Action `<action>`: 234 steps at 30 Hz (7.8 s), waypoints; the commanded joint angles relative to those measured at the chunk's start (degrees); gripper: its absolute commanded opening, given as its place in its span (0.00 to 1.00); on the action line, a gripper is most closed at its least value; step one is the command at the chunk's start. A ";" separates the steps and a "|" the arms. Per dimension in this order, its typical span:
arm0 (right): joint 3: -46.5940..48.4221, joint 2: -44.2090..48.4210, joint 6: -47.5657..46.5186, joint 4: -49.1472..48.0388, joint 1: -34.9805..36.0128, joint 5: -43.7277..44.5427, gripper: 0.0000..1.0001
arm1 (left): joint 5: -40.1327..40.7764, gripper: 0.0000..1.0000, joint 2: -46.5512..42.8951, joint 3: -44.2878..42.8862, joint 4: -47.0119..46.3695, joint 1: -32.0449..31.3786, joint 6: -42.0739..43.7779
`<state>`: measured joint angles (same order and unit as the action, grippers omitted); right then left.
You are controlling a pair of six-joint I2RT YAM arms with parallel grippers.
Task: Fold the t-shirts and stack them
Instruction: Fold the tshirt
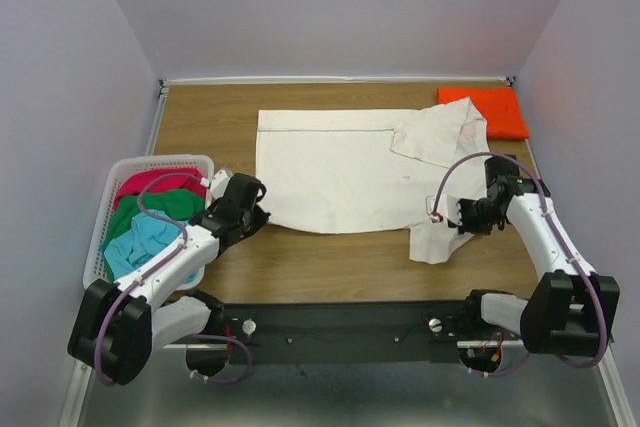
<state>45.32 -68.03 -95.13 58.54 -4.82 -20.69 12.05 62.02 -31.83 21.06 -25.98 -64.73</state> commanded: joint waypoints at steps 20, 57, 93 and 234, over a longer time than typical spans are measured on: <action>15.76 -4.92 36.77 -19.43 0.25 -4.10 0.01 | -5.81 0.00 10.75 -13.86 -8.66 15.34 12.08; 27.19 -18.36 52.42 -40.44 0.16 3.20 0.01 | -5.38 0.00 38.70 -39.18 -5.68 17.89 17.00; 37.38 -31.37 55.23 -42.99 1.39 3.02 0.01 | -1.60 0.00 50.83 -51.13 -1.20 18.77 19.46; 67.35 -56.68 48.99 -10.90 13.61 -6.13 0.01 | -27.70 0.31 11.90 -17.82 -17.02 19.47 57.17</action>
<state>109.67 -124.70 -46.02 49.52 7.90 -30.02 -16.05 73.32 -48.90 4.38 -6.74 -8.49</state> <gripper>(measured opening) 0.009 0.307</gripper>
